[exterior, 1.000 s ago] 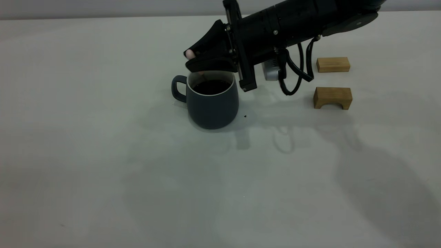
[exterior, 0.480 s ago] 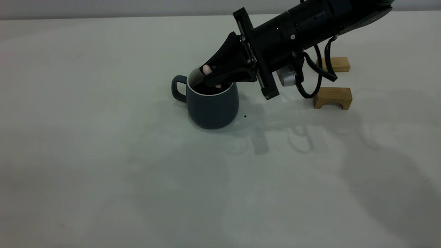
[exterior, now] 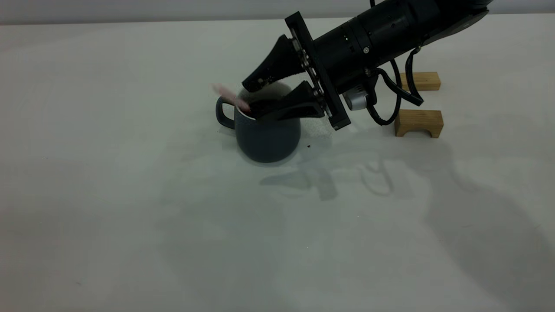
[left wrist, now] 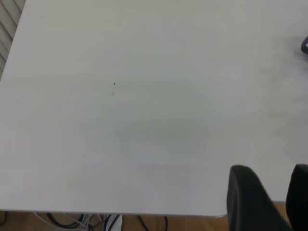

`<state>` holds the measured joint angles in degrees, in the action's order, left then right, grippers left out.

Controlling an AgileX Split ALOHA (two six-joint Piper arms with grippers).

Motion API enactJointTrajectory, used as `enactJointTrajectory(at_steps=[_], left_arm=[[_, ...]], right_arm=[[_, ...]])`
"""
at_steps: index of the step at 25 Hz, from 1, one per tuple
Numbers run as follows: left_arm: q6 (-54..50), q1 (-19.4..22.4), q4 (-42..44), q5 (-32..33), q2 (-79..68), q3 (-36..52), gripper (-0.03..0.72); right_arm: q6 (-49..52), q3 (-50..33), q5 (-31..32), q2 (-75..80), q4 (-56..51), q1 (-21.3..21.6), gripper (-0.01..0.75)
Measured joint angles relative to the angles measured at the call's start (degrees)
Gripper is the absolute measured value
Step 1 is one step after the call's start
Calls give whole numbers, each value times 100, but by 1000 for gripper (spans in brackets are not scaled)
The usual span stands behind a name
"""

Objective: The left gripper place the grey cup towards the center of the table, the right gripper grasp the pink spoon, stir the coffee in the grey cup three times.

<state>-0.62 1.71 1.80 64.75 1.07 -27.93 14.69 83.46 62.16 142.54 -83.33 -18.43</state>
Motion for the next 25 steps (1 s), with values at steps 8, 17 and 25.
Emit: enactJointTrajectory(at_steps=[8,17,25], left_arm=[[0,0,0,0,0,0,274],[0,0,0,0,0,0,274],[0,0,0,0,0,0,274]], right_arm=[[155,0,-333,-989,1268,0,662],[818,0,-304,-3306,4061,0,450],[873,0,774,-5132,6448,0,300]])
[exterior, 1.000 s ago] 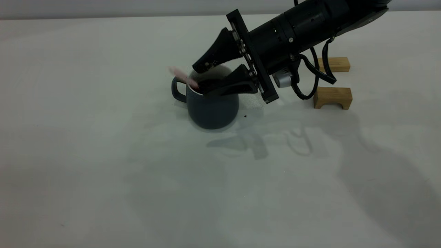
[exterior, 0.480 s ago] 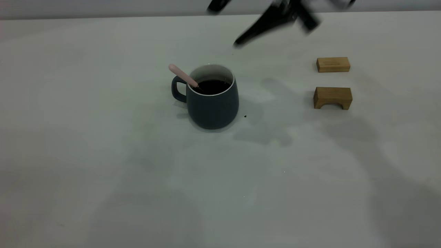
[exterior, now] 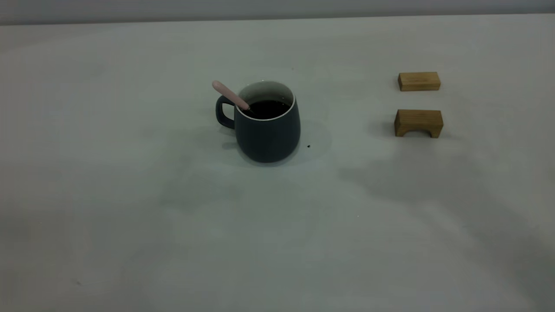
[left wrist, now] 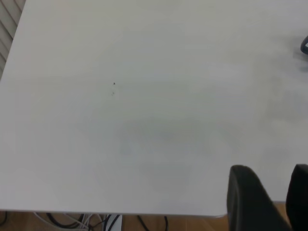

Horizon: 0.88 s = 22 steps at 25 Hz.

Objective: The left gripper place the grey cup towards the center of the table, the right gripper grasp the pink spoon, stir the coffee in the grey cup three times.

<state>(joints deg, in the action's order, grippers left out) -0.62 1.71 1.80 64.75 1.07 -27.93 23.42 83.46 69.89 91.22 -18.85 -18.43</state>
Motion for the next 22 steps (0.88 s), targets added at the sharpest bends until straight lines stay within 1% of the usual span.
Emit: enactJointTrajectory(at_steps=[3,5,9,11,18,20,22], left_arm=[[0,0,0,0,0,0,274],[0,0,0,0,0,0,274],[0,0,0,0,0,0,274],[0,0,0,0,0,0,274],[0,0,0,0,0,0,274],[0,0,0,0,0,0,274],[0,0,0,0,0,0,274]], right_arm=[[-170,0,43,-518,474,0,255],[-550,0,63,-876,793,0,231],[-1404,-231,88,-1753,1039,5,222],[-1723,-529,101,-2301,1039,5,222],[-2617,-1948,101,-4539,1101,41,227],[-2738,-2374,101,-5196,1101,185,228],[-2811,-2777,101,-5756,1101,419,230]])
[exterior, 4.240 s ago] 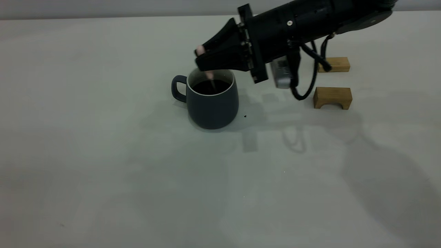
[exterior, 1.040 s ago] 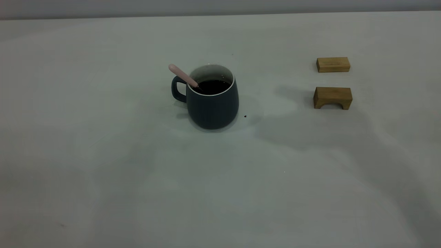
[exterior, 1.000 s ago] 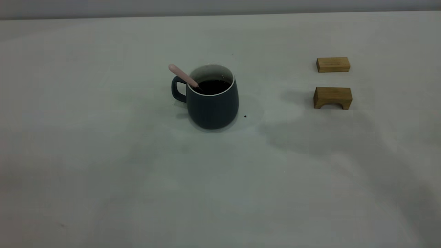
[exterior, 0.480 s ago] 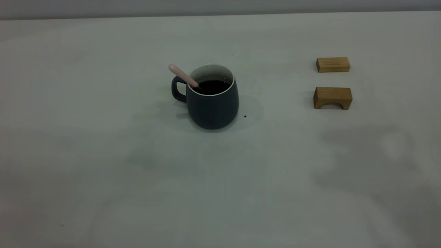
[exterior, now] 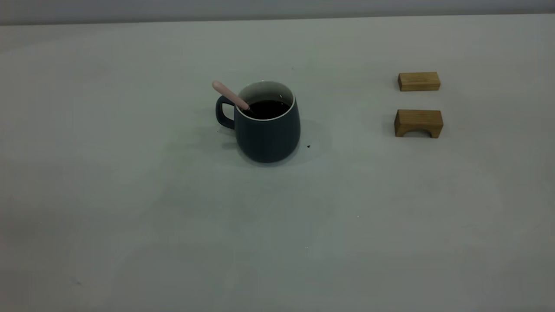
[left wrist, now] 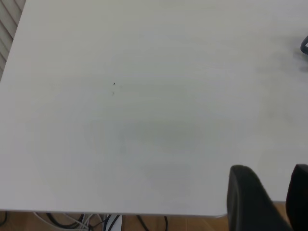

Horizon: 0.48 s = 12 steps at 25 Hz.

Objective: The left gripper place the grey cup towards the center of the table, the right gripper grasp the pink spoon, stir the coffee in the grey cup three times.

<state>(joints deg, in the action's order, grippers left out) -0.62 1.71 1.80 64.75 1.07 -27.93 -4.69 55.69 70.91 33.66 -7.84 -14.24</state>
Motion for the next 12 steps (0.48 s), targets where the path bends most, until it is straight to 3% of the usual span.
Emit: enactJointTrajectory(at_steps=[7,12], left_arm=[[0,0,0,0,0,0,274],[0,0,0,0,0,0,274]], right_arm=[[-49,-1435,0,-1716,62,1015,237],[-54,-2284,-95,-2486,227,1317,238]])
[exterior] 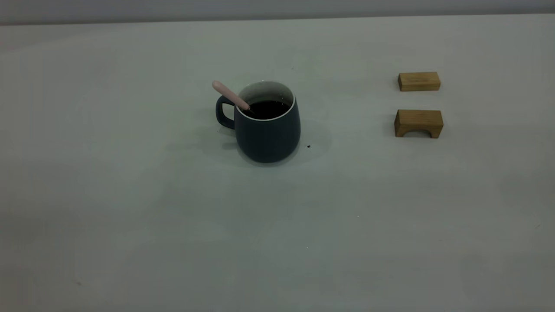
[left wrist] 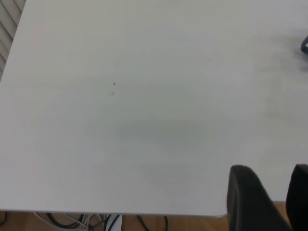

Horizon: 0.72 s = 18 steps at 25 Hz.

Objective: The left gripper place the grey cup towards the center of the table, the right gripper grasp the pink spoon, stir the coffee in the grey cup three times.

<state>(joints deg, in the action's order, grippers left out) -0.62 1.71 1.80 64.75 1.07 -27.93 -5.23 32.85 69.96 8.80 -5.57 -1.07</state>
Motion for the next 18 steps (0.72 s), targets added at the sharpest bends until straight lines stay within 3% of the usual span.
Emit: enactJointTrajectory(at_steps=[9,18], left_arm=[[0,0,0,0,0,0,274],[0,0,0,0,0,0,274]], right_arm=[[-4,-509,-437,-715,95,0,238],[-4,-594,-483,-764,115,0,238]])
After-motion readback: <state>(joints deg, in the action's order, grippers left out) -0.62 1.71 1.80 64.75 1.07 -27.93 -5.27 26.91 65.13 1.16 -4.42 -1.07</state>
